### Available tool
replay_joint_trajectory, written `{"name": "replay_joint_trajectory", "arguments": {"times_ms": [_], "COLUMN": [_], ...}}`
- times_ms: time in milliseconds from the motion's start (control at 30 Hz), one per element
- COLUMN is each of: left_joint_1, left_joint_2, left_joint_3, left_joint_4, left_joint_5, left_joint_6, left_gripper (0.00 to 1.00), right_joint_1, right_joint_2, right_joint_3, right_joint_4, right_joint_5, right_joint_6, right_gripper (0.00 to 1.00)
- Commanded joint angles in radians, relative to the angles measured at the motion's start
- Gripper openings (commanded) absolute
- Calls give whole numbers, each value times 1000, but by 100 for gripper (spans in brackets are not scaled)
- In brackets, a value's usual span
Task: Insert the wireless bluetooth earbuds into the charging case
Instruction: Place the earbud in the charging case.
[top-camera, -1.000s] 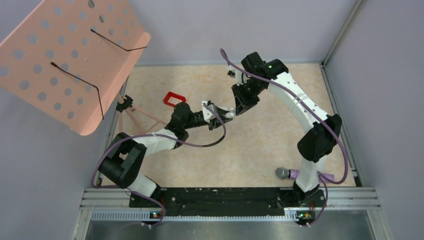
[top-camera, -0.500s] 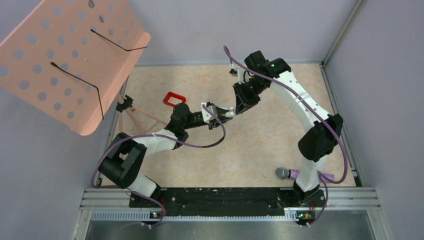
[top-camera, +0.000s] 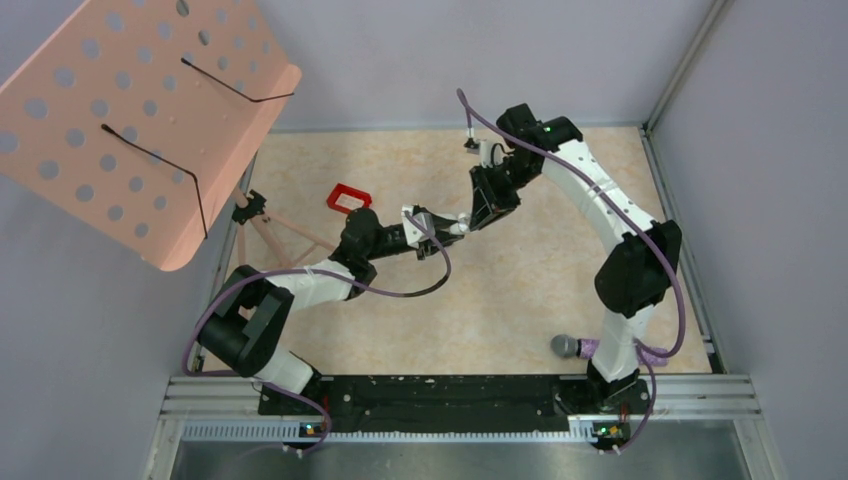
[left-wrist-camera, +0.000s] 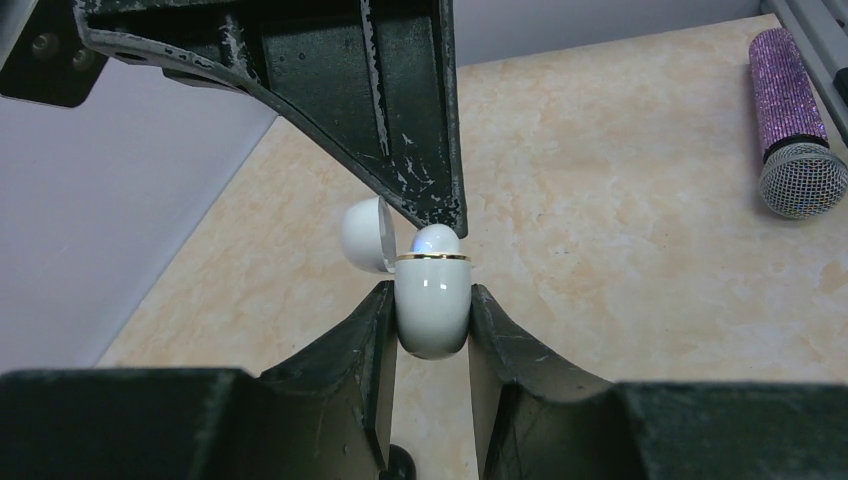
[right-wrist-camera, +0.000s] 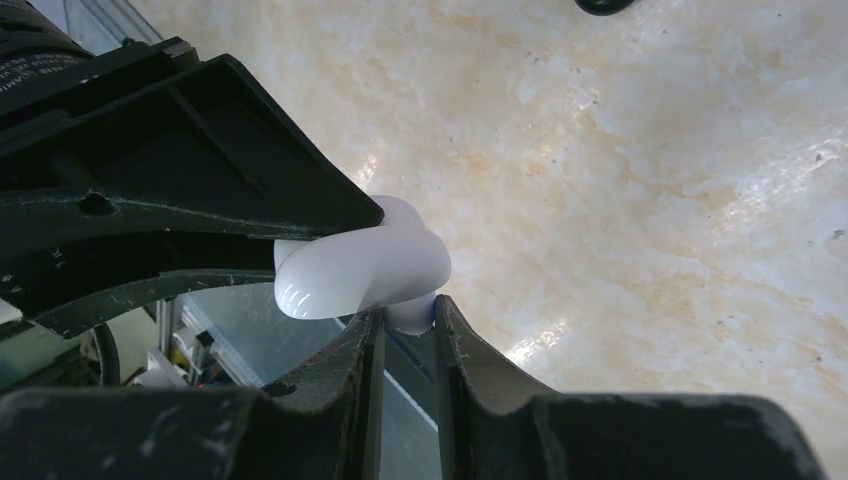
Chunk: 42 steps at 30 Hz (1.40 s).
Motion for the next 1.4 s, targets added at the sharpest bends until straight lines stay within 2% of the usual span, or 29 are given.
{"name": "replay_joint_trajectory", "arguments": {"times_ms": [0,167,400,533,667,933,1200,1367], "left_joint_1": [-11,-9,-9,-9,-8,-7,0,5], "left_joint_2": [-11,-17,-16,-16,-14,-1,11,14], "left_joint_3": [5,3,4,4,4,4,6,5], "left_joint_4": [128,131,135,131,124,151,170,180], "left_joint_5": [15,22,51,49,31,32,26,27], "left_joint_6": [1,2,18,20,1,-26,-49,-59], "left_gripper": [0,0,0,0,0,0,0,0], "right_joint_1": [-29,-49,-75,-76,-77,-76,-75,-76], "right_joint_2": [26,31,45,43,39,39,48,37], "right_joint_3": [5,-4,2,-1,4,8,40,131], "right_joint_4": [42,43,43,45,42,44,43,2], "right_joint_5": [-69,-165,-140,-161,-187,-205,-212,-276], "right_joint_6": [-11,-27,-30,-30,-26,-23,-31,-116], "right_gripper": [0,0,1,8,22,41,45,54]}}
